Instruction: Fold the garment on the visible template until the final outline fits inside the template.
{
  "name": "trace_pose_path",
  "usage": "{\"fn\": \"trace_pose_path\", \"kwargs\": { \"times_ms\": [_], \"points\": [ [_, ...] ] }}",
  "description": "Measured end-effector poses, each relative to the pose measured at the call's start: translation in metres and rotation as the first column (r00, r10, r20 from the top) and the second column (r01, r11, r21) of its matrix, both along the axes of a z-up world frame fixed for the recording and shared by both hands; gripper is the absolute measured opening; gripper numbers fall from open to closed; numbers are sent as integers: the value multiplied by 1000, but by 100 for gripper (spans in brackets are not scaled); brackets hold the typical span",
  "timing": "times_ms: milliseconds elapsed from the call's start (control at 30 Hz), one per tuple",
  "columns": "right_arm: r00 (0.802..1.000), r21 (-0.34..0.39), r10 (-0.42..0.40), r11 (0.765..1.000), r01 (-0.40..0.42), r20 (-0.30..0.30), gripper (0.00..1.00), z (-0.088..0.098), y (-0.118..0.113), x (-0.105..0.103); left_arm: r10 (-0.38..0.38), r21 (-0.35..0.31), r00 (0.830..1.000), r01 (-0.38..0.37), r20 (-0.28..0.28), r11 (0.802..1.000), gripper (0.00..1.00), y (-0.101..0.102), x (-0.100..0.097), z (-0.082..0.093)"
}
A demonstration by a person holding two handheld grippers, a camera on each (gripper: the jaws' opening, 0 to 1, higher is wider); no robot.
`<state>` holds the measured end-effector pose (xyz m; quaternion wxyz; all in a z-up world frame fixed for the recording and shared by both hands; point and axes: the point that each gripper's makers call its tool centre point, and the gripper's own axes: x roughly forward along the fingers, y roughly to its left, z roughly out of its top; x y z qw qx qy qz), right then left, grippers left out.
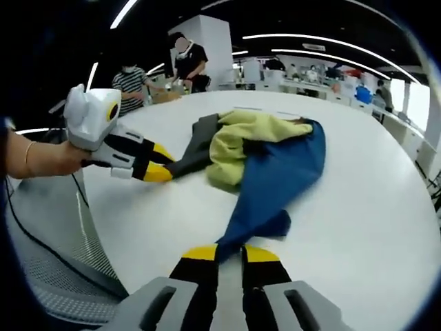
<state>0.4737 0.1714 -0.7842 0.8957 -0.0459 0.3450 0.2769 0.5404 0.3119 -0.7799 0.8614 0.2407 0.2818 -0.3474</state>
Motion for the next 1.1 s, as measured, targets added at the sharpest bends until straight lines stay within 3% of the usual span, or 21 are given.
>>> {"fn": "trace_pose_path", "kwargs": {
  "times_ms": [200, 333, 567, 667, 767, 1000, 1100],
  "points": [
    [999, -2, -29, 1000, 29, 27, 0, 5, -5, 2, 40, -64, 999, -40, 5, 997, 3, 2, 0, 10],
    [998, -8, -48, 999, 49, 47, 0, 13, -13, 6, 104, -185, 993, -113, -58, 976, 2, 4, -4, 20],
    [989, 21, -96, 995, 94, 112, 0, 42, -26, 20, 174, -243, 984, -179, -42, 953, 1, 27, -2, 51],
    [989, -1, -107, 994, 107, 103, 0, 46, -34, 25, 202, -268, 979, -205, -39, 941, 1, 36, 0, 63],
    [986, -2, -131, 991, 132, 98, 0, 51, -43, 31, 264, -327, 963, -266, -51, 907, 1, 50, 3, 77],
    [983, -31, -159, 986, 162, 92, 0, 65, -64, 43, 372, -363, 927, -363, -49, 858, 1, 88, 9, 96],
    [977, 7, -195, 981, 195, 81, 0, 74, -75, 48, 431, -393, 901, -412, -45, 822, 1, 109, 16, 106]
  ]
}}
